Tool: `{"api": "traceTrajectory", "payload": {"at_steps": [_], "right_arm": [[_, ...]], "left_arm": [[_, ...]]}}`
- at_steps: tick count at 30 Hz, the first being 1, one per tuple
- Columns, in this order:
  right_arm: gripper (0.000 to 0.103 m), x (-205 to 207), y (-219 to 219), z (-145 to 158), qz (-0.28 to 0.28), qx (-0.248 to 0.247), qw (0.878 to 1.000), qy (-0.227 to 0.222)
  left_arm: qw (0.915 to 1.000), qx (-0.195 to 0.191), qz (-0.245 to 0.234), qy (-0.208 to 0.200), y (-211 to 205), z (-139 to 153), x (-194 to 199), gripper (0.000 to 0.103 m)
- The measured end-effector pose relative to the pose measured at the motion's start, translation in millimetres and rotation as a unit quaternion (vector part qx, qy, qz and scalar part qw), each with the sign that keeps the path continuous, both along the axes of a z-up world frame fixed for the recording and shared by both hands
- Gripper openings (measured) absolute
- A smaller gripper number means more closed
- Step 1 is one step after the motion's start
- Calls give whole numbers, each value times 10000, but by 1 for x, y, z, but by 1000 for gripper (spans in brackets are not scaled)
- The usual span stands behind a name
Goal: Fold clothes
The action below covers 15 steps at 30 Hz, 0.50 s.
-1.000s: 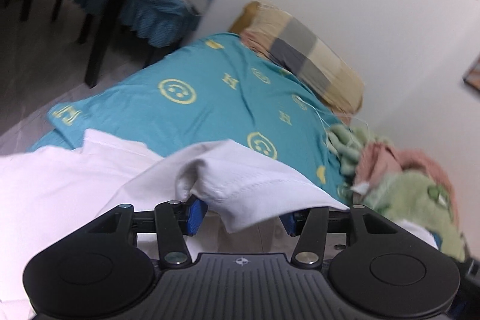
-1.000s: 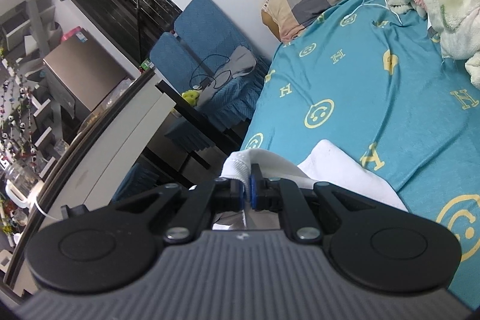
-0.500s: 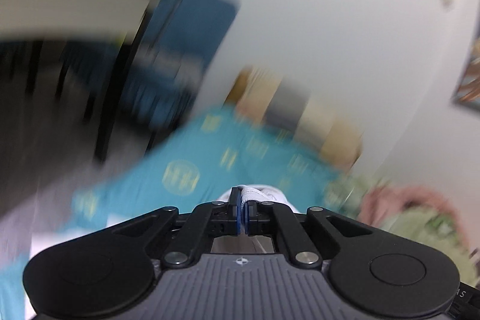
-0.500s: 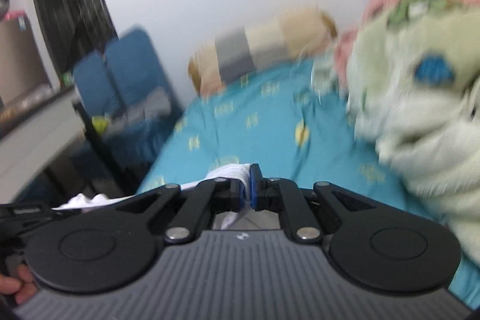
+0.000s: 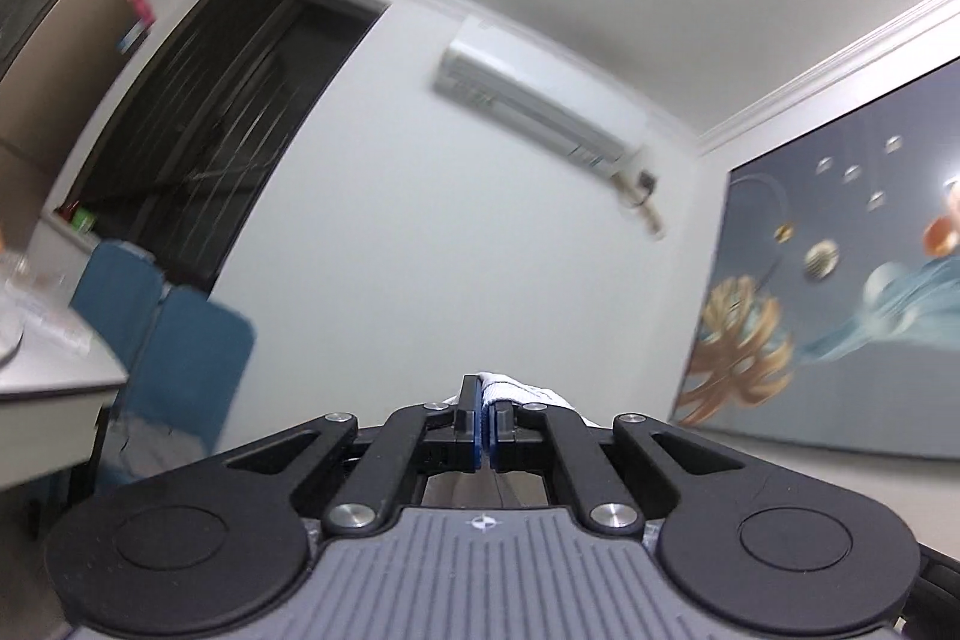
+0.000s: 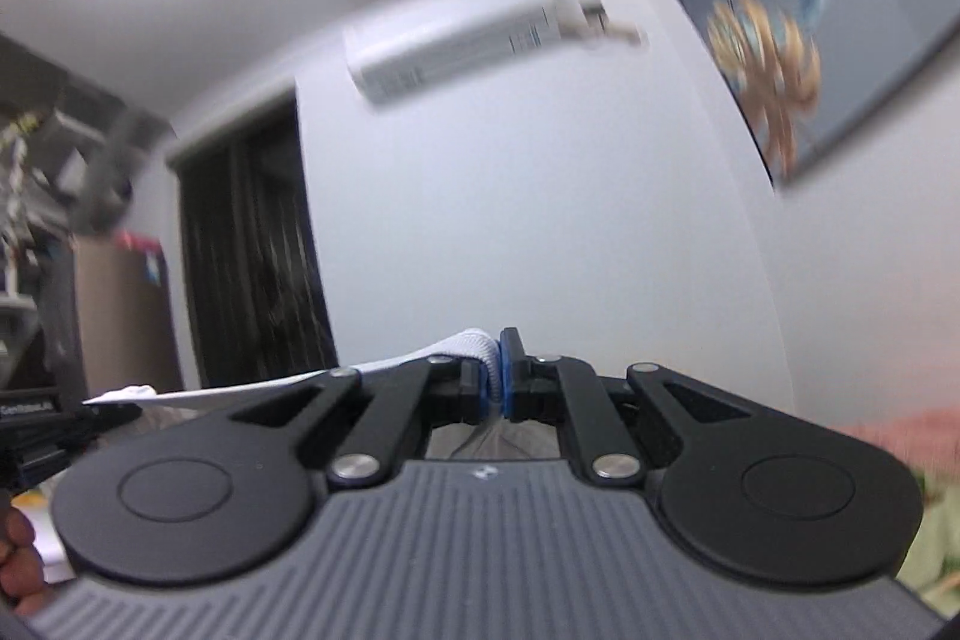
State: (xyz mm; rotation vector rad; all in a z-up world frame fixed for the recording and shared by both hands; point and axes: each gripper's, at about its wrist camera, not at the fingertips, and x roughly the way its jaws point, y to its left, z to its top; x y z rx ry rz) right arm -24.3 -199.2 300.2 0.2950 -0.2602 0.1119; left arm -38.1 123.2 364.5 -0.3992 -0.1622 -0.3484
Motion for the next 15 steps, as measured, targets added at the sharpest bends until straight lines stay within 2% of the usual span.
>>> {"api": "traceTrajectory", "payload": {"at_steps": [4,8,12,15], "right_arm": [[8,-63,1,54,133,-79,9990,-414],[8,-111,9,89,230,-299,9965,-747],[8,-111,11,104,262,-407,9969,-615],[8,-82,9,105,215,-481,9978,-409]], "left_arm": [[9996,-48,-102,-259,7,63,-56,2],[9993,-82,-95,-362,13,98,-90,2],[9996,-107,-192,-149,22,108,-83,2],[9998,-23,-196,49,27,101,-54,2]]}}
